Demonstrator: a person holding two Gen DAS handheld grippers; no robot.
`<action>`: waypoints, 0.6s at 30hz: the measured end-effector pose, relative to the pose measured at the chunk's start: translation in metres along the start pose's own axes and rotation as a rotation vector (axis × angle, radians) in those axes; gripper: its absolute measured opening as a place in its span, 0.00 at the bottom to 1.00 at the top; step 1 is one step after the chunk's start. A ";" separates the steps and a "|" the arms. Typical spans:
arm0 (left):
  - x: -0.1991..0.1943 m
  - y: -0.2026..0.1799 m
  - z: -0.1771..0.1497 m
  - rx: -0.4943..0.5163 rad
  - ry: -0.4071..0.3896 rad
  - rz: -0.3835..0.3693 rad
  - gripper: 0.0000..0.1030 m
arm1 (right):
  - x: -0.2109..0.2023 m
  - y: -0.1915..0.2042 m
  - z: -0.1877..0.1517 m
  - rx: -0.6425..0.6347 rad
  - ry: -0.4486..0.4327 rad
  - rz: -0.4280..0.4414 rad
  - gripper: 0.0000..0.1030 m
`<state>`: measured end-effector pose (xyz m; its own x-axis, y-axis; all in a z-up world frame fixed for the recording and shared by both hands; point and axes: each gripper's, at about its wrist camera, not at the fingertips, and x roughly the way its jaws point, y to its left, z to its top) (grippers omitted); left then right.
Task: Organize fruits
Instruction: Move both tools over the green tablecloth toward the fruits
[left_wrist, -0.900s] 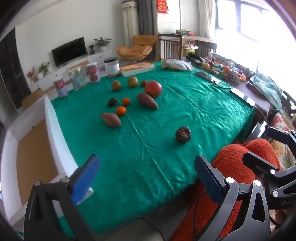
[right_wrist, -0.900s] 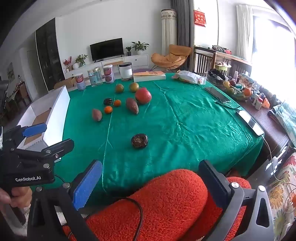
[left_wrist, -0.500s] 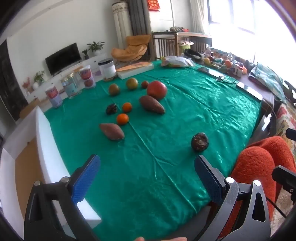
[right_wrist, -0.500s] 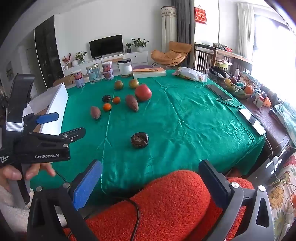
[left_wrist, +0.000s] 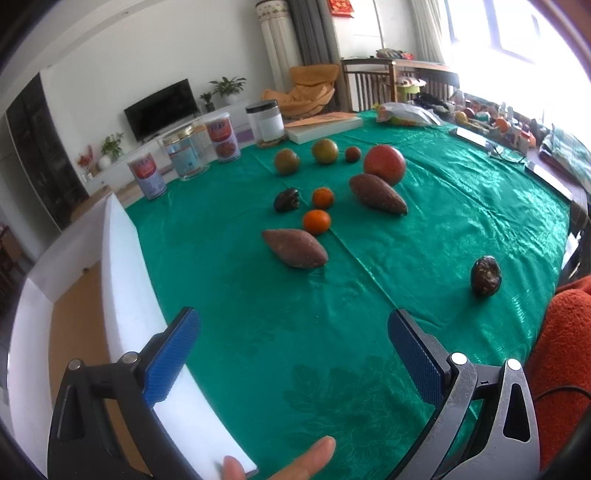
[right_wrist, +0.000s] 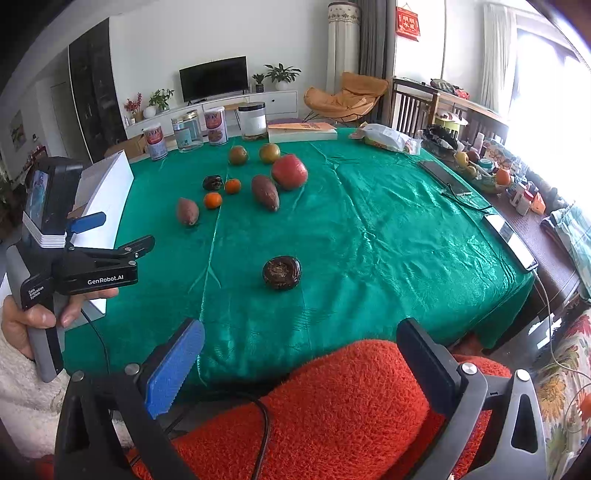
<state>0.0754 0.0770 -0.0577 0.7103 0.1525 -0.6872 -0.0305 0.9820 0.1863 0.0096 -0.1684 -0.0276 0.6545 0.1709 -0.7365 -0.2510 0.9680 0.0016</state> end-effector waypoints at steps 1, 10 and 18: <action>-0.002 0.003 -0.002 -0.009 0.001 0.008 0.99 | 0.000 0.000 0.000 -0.004 0.000 0.000 1.00; -0.027 -0.003 -0.009 -0.065 0.040 -0.065 0.99 | 0.004 -0.007 0.011 -0.029 -0.021 -0.011 1.00; 0.015 -0.039 -0.019 -0.161 0.191 -0.102 0.99 | 0.028 -0.017 0.023 0.004 -0.074 0.022 1.00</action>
<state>0.0745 0.0433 -0.0887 0.5706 0.0551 -0.8194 -0.0880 0.9961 0.0057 0.0489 -0.1756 -0.0330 0.6999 0.2051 -0.6842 -0.2634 0.9645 0.0198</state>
